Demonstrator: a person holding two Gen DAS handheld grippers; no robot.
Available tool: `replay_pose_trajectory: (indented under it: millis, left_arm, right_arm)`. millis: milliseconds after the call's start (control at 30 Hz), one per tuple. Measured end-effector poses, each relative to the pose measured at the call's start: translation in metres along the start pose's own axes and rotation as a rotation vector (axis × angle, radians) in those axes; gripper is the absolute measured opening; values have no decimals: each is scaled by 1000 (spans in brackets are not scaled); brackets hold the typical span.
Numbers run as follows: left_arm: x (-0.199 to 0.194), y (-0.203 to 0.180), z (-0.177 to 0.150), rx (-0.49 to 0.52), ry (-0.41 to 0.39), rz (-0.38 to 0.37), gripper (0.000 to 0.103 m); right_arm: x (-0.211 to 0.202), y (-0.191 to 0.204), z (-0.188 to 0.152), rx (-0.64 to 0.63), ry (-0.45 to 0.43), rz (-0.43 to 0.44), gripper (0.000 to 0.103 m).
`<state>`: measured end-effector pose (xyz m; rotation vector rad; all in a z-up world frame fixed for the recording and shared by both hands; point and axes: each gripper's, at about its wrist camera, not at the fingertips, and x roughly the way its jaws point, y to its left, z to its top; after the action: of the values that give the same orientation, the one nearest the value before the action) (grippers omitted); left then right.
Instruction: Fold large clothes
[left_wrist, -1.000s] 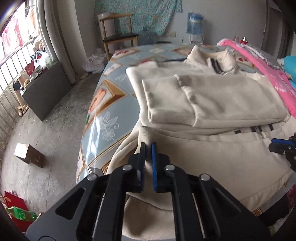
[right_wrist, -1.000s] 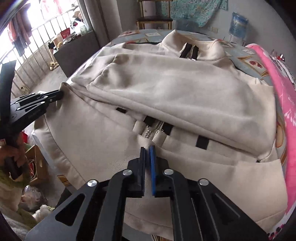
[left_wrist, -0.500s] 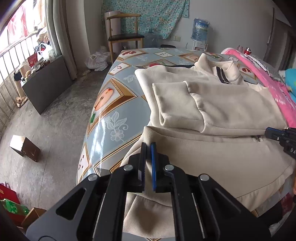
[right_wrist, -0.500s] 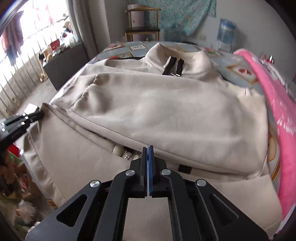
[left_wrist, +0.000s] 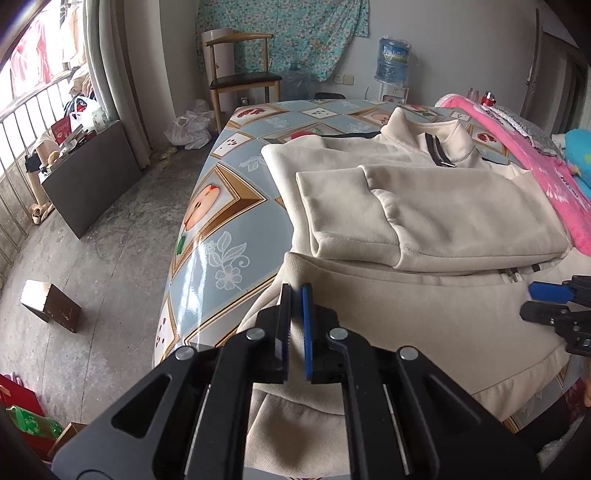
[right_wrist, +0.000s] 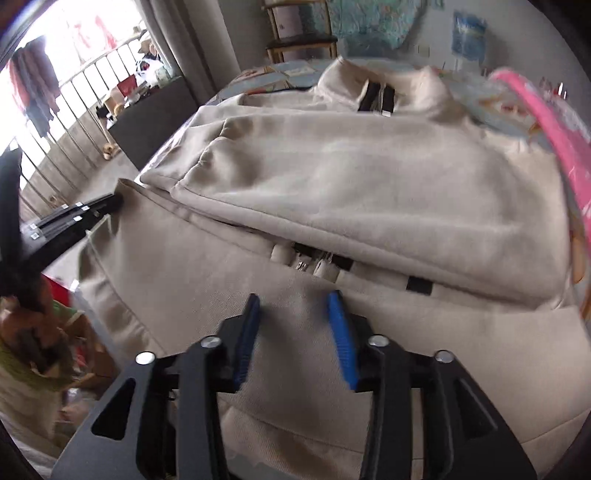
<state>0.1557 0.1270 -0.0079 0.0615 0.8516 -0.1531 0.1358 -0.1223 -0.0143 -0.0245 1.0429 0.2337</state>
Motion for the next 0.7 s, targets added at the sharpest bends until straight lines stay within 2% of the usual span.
replay_pose_trajectory:
  millis: [33,67,100,167,200,300,367,467,500,600,700]
  left_arm:
    - [-1,0,0,0,-2,-5,10]
    - [-2,0,0,-1,-2,-20,12]
    - [-2,1,0,-7,0,-32,19]
    - [0,3,1,-21,3,-43,20]
    - [-1,5,3,-27,-6,-46,20]
    - [-10,6,12,-36,-53,-45,5]
    - [-10,8,18,-46,-68,-21,5]
    - [0,15,19,-67,-41,29,5]
    - [-4,18,17,-77,-42,20,5]
    - [-34,15,12,-56,-109,-81,5]
    - [-41,-4,6,-9,-71,-222,6]
  right_arm:
    - [-1,3,0,-25,-4,-38,9]
    - [-4,3,0,-25,-11,-27,5]
    - [-7,3,0,-21,-16,-24,4]
    - [-16,3,2,-22,-50,-40,4]
    - [-23,2,5,-9,-78,-40,4]
    - [-35,-1,16,7,-143,-56,3]
    - [-28,-2,19,9,-144,-67,3]
    - [-4,-7,18,13,-106,-82,3]
    - [-4,-9,17,24,-101,-75,2]
    - [-21,-4,16,9,-148,-92,2]
    - [-15,-3,17,-2,-141,-103,2]
